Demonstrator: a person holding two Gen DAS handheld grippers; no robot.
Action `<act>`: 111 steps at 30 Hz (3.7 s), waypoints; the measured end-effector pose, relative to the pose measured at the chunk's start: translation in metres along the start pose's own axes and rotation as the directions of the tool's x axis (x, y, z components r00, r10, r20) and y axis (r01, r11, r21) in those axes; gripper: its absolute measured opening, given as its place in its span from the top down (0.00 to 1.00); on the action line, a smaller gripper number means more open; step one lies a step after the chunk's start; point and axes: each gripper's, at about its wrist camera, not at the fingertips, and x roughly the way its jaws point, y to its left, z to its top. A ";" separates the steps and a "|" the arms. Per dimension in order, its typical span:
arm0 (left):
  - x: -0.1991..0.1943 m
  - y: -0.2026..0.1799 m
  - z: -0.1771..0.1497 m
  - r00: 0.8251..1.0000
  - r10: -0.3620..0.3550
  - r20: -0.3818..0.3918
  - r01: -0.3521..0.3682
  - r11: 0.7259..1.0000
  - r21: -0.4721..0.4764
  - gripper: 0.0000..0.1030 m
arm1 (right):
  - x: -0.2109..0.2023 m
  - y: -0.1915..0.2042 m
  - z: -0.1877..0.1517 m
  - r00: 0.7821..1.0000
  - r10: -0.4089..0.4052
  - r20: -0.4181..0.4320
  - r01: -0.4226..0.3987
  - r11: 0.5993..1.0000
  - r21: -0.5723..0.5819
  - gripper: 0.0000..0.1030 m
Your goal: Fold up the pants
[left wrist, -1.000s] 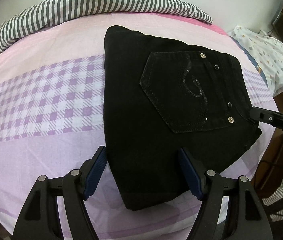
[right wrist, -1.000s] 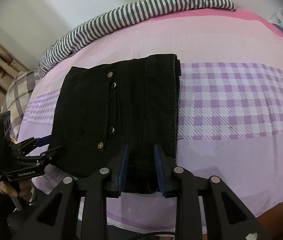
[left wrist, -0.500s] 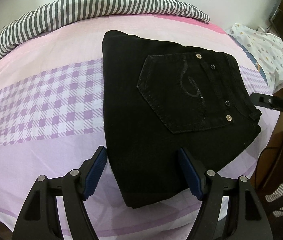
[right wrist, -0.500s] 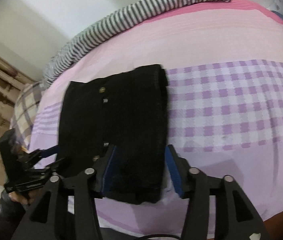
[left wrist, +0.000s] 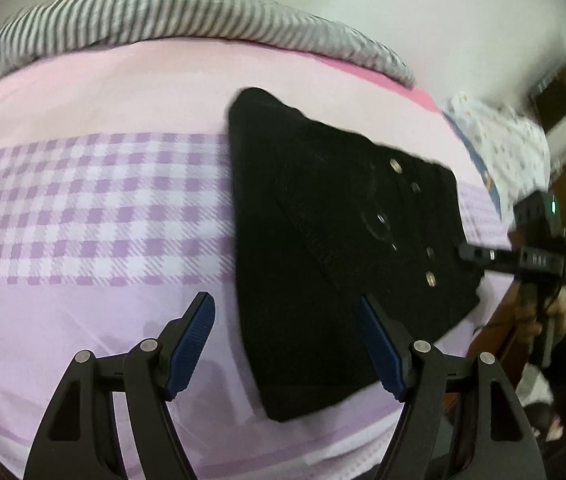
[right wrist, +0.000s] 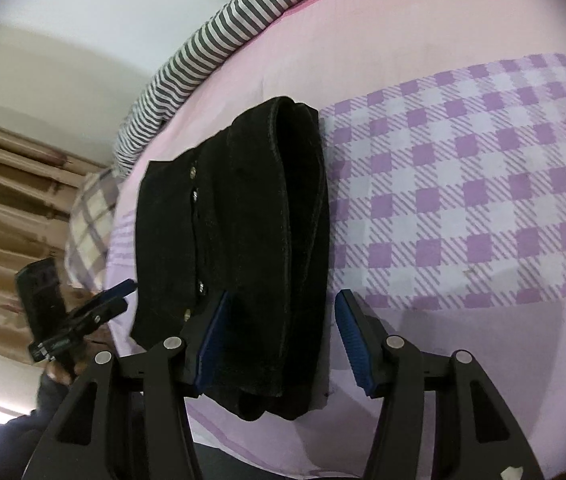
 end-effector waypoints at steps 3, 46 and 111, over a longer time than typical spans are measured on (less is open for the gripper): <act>0.005 0.016 0.008 1.000 -0.029 -0.007 0.029 0.998 -0.064 0.29 | 0.000 -0.004 0.004 1.000 0.030 -0.008 -0.030 1.000 -0.004 0.49; 0.038 -0.018 0.046 0.997 0.069 -0.024 -0.069 0.998 0.003 0.77 | 0.000 0.052 0.016 0.997 0.055 0.051 -0.055 0.998 0.007 0.76; -0.042 0.259 0.103 0.942 0.326 0.080 -0.305 0.931 -0.201 0.48 | 0.234 0.216 0.117 0.990 -0.116 -0.085 0.095 0.971 -0.218 0.57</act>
